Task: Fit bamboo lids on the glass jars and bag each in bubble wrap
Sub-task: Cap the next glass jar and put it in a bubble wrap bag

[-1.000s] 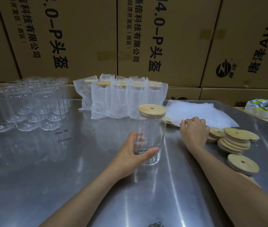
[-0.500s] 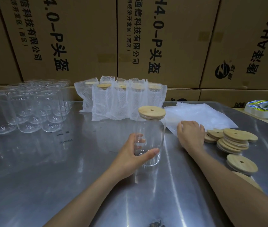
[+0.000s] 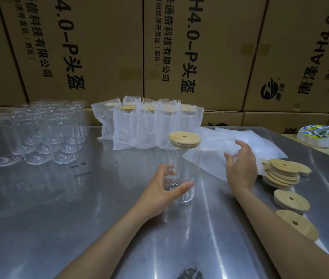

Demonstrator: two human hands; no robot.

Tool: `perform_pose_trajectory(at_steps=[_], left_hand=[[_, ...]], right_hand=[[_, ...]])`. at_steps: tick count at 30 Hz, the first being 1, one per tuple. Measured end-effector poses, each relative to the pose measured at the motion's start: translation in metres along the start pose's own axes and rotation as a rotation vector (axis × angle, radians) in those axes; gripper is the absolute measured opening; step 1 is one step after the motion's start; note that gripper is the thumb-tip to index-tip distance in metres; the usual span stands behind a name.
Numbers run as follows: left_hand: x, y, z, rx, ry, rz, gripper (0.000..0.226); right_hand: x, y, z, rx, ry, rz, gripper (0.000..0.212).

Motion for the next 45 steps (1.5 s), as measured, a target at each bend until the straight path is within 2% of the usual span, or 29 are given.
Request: perform_pose_trajectory(at_steps=[3, 9, 13, 17, 19, 21, 23, 25, 27, 32, 37, 42, 45], left_hand=[[-0.001, 0.000, 0.001, -0.005, -0.004, 0.004, 0.073], [-0.003, 0.001, 0.000, -0.011, -0.003, -0.002, 0.082], [-0.003, 0.001, -0.001, -0.016, 0.002, 0.000, 0.082], [-0.003, 0.001, -0.002, -0.025, 0.004, 0.004, 0.079], [-0.002, 0.000, -0.002, -0.025, 0.008, 0.006, 0.077], [-0.002, -0.001, -0.003, -0.016, 0.009, 0.005, 0.081], [-0.002, -0.001, -0.003, -0.001, 0.011, 0.007, 0.087], [-0.002, 0.000, -0.003, 0.002, 0.010, 0.008, 0.088], [-0.001, 0.000, -0.004, 0.004, 0.008, 0.007, 0.088], [-0.001, 0.000, -0.005, 0.003, 0.008, 0.004, 0.085], [0.000, 0.000, -0.005, 0.013, 0.010, 0.002, 0.087], [0.001, 0.001, -0.005, 0.008, -0.010, -0.012, 0.087], [0.004, 0.009, 0.005, -0.085, -0.063, 0.096, 0.078]], right_hand=[[-0.004, -0.002, -0.001, 0.039, -0.047, -0.124, 0.060], [-0.011, -0.006, -0.002, -0.058, 0.017, -0.226, 0.044], [-0.009, -0.009, 0.004, -0.132, -0.009, -0.293, 0.043], [-0.010, -0.011, 0.000, -0.212, 0.104, -0.340, 0.043], [-0.011, -0.015, 0.001, -0.330, 0.148, -0.437, 0.047], [-0.011, -0.017, 0.003, -0.397, 0.123, -0.525, 0.041], [-0.010, -0.017, 0.004, -0.365, 0.089, -0.537, 0.030], [-0.010, -0.016, 0.004, -0.324, 0.075, -0.512, 0.023], [-0.009, -0.014, 0.004, -0.303, 0.073, -0.474, 0.024], [-0.006, -0.003, 0.002, -0.115, -0.021, -0.225, 0.030], [-0.003, 0.004, 0.002, 0.027, -0.104, -0.060, 0.028], [0.002, 0.017, -0.022, 0.147, 0.007, 0.124, 0.019], [0.001, 0.027, -0.047, 0.237, 0.140, 0.217, 0.014]])
Point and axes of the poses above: each hand's wrist, its own x-axis towards the middle knuckle, its own y-axis out of the back of the hand, z = x × y, the point moved 2 cm from there along x, towards the middle knuckle, and after that the axes turned 1 degree about z, right-handed, at the moved point
